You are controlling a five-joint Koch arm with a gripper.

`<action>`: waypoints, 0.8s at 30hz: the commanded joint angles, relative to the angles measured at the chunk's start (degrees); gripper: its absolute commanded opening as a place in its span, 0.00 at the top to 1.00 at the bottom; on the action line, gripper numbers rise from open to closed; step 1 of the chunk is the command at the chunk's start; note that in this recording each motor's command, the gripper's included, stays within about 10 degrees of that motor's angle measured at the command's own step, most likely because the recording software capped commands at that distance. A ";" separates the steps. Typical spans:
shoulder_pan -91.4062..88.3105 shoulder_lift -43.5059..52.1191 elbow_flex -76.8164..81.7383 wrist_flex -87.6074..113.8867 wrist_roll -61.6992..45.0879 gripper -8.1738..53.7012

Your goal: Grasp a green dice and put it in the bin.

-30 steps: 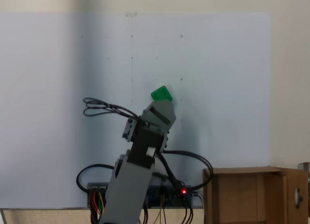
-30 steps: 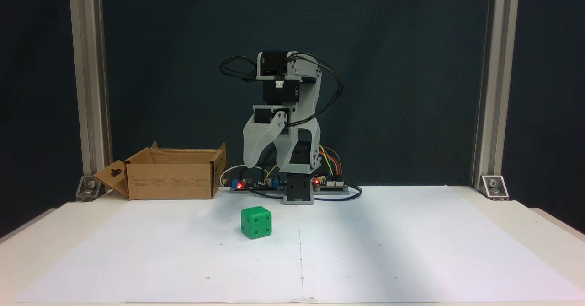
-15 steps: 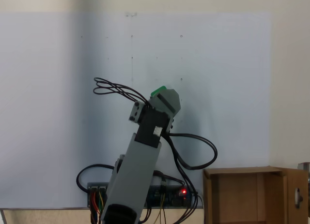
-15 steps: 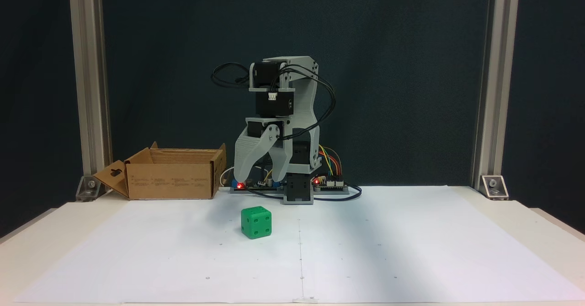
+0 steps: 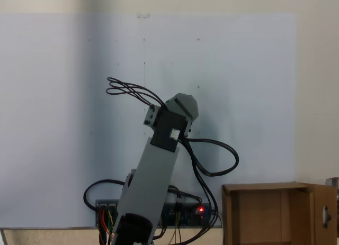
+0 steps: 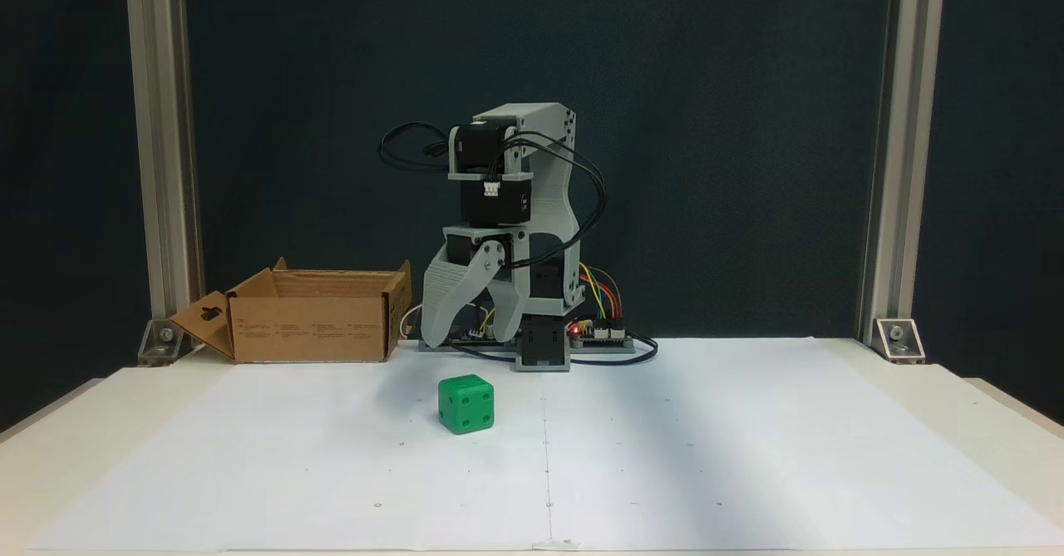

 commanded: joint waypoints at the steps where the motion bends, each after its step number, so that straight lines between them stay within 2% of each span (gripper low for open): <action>1: 0.00 0.18 -4.57 -1.14 4.75 0.20; 24: -1.14 -1.67 -10.20 -0.79 5.10 0.22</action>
